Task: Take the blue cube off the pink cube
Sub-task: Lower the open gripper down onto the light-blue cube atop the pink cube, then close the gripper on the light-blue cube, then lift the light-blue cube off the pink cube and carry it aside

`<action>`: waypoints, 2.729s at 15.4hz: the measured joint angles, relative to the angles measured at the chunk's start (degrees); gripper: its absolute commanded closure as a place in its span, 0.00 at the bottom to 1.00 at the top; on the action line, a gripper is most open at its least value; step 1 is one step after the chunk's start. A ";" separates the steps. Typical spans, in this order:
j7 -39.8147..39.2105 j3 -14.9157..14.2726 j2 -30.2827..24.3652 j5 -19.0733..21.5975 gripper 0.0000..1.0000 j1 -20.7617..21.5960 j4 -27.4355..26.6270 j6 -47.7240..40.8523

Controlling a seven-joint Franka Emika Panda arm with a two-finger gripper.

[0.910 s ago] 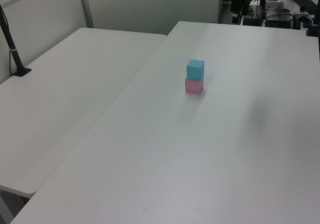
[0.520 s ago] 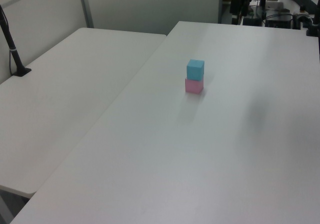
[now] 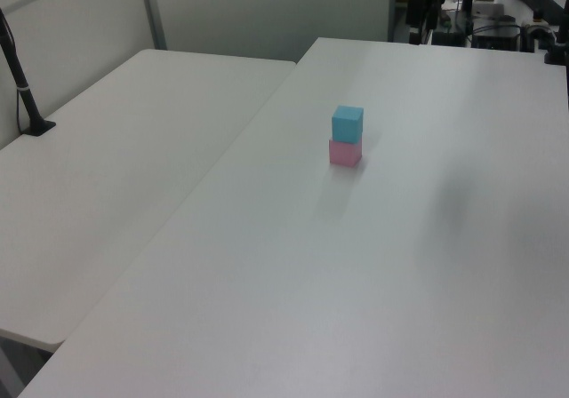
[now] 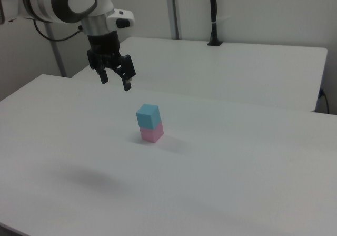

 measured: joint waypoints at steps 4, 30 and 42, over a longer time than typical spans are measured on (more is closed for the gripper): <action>0.00 0.00 3.27 0.24 0.00 -0.02 3.33 0.03; -8.30 -0.17 23.69 -0.06 0.82 1.22 9.16 18.88; -8.74 2.91 4.81 -2.93 0.62 1.52 -25.88 18.84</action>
